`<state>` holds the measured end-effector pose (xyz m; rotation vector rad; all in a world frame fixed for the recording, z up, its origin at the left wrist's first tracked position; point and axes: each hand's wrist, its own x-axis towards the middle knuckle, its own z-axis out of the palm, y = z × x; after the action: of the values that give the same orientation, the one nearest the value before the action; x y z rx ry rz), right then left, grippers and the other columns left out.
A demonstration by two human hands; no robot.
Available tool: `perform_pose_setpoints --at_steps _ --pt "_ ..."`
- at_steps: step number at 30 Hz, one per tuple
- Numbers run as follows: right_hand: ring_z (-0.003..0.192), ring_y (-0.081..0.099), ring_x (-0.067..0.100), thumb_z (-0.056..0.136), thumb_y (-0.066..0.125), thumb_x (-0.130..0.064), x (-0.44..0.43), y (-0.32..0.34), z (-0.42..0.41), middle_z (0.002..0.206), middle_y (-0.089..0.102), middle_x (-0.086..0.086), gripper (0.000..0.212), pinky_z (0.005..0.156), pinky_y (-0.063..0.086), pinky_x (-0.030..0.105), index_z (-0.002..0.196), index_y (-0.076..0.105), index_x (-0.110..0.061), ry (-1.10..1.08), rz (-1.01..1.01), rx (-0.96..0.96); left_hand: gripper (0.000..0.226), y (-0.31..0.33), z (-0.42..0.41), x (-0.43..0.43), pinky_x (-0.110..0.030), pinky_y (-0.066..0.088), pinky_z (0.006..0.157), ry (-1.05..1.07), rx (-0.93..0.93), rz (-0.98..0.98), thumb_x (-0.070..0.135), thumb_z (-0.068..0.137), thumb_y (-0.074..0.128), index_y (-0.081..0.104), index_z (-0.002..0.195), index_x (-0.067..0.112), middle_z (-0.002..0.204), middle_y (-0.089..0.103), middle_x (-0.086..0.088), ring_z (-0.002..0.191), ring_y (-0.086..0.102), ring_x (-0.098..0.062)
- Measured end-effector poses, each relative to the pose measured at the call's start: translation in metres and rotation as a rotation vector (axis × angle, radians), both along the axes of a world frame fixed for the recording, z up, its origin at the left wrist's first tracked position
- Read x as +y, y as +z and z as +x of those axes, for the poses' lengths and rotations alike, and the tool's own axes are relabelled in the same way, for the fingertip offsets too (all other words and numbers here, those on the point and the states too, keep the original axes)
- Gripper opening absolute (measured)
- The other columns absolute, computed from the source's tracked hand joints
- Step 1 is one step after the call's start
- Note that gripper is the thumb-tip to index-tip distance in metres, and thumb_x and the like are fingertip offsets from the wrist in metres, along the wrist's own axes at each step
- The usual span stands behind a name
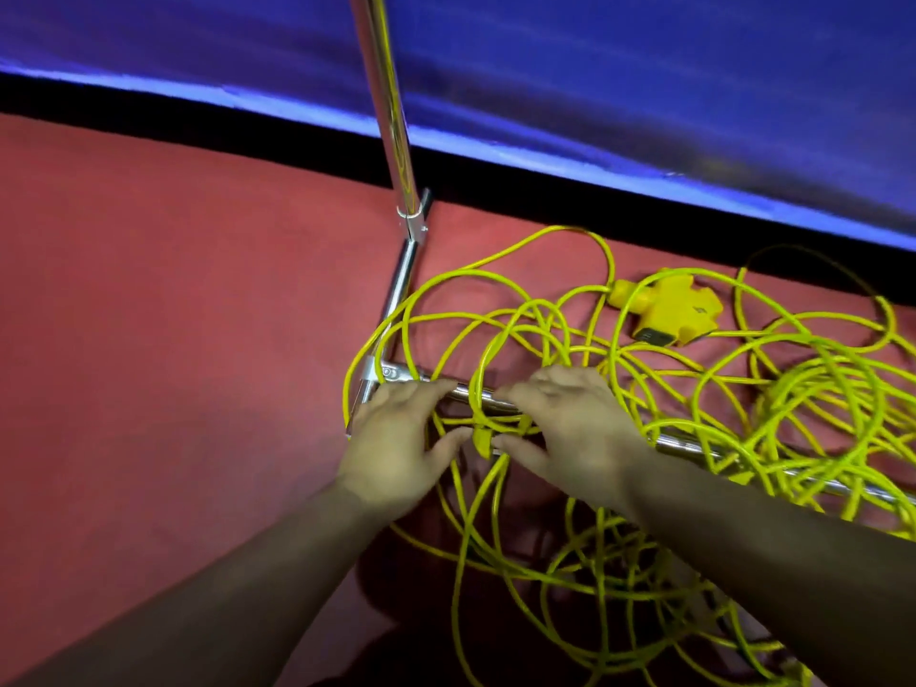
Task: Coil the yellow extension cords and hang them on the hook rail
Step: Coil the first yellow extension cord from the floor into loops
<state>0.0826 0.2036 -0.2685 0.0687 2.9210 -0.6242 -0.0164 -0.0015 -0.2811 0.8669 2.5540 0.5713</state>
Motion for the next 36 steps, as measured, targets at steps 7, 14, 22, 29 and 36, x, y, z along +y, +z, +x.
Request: perform_pose_setpoints --at_steps 7,14,22,29,36 --pt "0.137 0.041 0.027 0.081 0.069 -0.034 0.027 -0.006 -0.038 0.148 0.047 -0.003 0.059 0.108 0.038 0.047 0.137 0.051 -0.029 0.089 0.042 0.094 0.057 0.0 0.023 0.021 -0.039 0.038 0.093 0.15 -0.051 0.068 0.067 0.076 0.063 0.063 0.126 0.041 0.095 0.067 0.024 0.103 0.05 -0.011" --pt "0.12 0.055 0.029 0.089 0.063 -0.031 0.047 0.002 -0.067 0.115 0.062 0.003 0.034 0.112 0.034 0.045 0.122 0.061 -0.028 0.162 0.201 0.003 0.05 -0.003 0.03 0.047 -0.03 0.034 0.094 0.321 -0.129 0.098 0.057 0.074 0.079 0.061 0.117 0.041 0.088 0.064 0.025 0.106 0.047 -0.005" --pt "0.113 0.062 0.024 0.089 0.069 -0.033 0.072 0.044 -0.056 0.123 0.067 0.0 0.038 0.094 0.048 0.034 0.126 0.062 -0.027 0.061 -0.001 -0.08 0.03 0.006 0.02 0.062 -0.015 0.047 0.08 0.395 -0.489 0.284 0.032 0.079 0.084 0.061 0.096 0.04 0.089 0.066 0.013 0.087 0.064 -0.006" --pt "0.073 0.055 -0.002 0.084 0.077 -0.021 0.087 0.157 -0.009 0.08 0.06 -0.017 0.021 0.069 0.041 0.014 0.103 0.069 -0.022 -0.099 -0.213 0.143 0.009 0.105 0.009 0.093 -0.022 0.048 0.067 0.157 -0.39 0.415 0.01 0.089 0.071 0.069 0.092 0.018 0.08 0.071 0.002 0.07 0.064 -0.008" --pt "0.065 0.06 0.006 0.084 0.078 -0.016 0.069 0.351 0.061 0.077 0.063 -0.007 0.02 0.067 0.05 0.024 0.096 0.07 -0.029 -0.307 -0.423 0.395 0.014 0.323 0.03 0.086 -0.02 0.042 0.059 -0.069 -0.173 0.556 0.007 0.092 0.068 0.068 0.09 0.02 0.07 0.066 0.004 0.057 0.053 -0.003"
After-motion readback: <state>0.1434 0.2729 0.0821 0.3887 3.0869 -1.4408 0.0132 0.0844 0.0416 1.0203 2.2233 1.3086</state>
